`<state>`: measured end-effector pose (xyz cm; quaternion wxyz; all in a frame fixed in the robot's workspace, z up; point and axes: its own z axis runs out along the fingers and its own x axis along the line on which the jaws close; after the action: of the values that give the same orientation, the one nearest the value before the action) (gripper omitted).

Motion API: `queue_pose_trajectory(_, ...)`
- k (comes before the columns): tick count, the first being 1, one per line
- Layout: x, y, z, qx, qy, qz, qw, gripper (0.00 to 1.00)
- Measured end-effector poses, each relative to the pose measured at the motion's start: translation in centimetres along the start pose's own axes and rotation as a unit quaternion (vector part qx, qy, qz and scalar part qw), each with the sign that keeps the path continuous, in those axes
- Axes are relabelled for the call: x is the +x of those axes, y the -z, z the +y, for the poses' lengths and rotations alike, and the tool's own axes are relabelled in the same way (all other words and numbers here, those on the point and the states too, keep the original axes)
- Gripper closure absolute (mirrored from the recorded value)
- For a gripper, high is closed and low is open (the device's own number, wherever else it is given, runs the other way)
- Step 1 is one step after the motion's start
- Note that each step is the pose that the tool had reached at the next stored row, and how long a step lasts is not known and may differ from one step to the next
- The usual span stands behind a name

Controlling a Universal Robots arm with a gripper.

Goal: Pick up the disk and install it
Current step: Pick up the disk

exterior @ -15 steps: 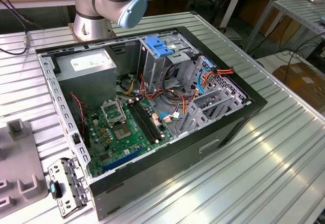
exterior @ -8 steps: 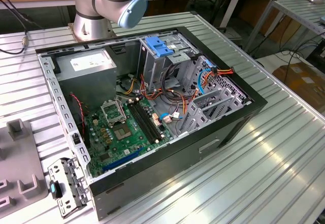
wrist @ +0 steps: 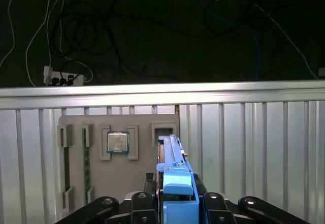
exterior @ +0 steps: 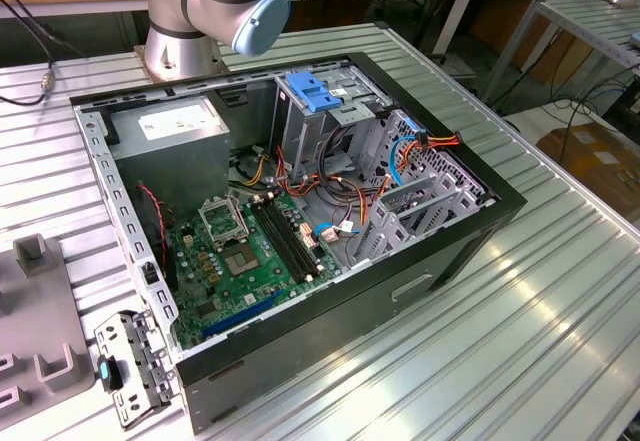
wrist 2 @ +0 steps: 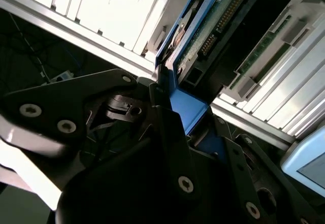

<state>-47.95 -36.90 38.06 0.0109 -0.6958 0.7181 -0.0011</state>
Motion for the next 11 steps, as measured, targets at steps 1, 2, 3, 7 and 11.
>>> queue_pose_trajectory(1,0.0,0.14,0.0,0.0,0.0,-0.0003,1.0,0.63)
queue_pose_trajectory(2,0.0,0.25,0.0,0.0,0.0,-0.0006,1.0,0.63)
queue_pose_trajectory(3,0.0,0.36,-0.01,0.0,0.0,-0.0009,1.0,0.63)
queue_pose_trajectory(7,-0.01,0.73,-0.01,-0.0001,0.0,-0.0025,1.0,0.63)
queue_pose_trajectory(11,-0.02,1.05,-0.02,-0.0001,0.0,-0.0033,0.99999,0.63)
